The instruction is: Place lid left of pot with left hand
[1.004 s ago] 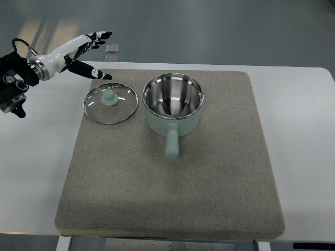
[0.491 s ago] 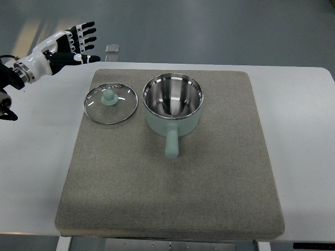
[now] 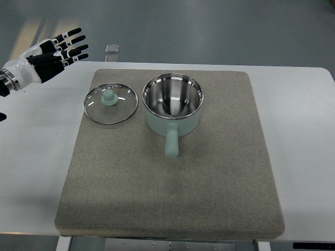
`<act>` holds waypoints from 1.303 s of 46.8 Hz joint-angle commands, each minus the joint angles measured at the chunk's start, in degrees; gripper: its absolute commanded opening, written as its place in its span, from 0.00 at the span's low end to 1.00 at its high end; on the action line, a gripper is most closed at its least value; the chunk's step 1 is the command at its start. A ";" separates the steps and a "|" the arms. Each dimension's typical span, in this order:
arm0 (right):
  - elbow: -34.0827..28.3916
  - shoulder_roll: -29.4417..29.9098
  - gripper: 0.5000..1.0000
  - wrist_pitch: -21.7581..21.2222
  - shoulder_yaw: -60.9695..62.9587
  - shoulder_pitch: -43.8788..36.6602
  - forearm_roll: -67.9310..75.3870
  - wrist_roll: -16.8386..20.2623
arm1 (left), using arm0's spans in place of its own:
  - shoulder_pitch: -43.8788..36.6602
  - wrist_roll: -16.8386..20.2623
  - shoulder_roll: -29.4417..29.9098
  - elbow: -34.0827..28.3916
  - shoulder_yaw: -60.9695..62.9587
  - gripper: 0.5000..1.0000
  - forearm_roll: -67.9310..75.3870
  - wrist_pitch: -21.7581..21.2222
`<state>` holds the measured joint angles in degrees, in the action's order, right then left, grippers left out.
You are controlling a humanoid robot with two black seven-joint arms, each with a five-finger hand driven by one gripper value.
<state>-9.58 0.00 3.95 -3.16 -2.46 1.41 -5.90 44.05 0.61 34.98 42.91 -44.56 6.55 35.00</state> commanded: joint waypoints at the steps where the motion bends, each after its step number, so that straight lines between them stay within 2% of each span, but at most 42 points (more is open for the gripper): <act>1: 0.00 0.00 0.84 0.00 0.00 0.00 0.00 0.01 | 0.42 -1.83 -0.08 -1.69 0.08 0.99 -3.03 0.00; 30: 0.00 0.00 0.84 0.00 0.00 0.00 0.00 0.01 | 0.95 -1.84 0.00 -3.45 -0.09 0.99 -3.56 0.00; 48: -0.09 0.00 0.84 -0.35 0.35 0.09 0.18 0.01 | 0.77 -2.01 -0.08 -3.36 0.00 0.99 -11.91 0.00; 61: -0.97 0.00 0.84 -0.44 0.44 0.09 0.35 0.01 | 0.42 -2.01 -0.43 -3.63 0.08 0.99 -12.44 0.00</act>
<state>-10.22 0.00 3.53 -2.70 -2.37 1.74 -5.89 44.59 -1.41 34.78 39.47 -44.48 -5.89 35.00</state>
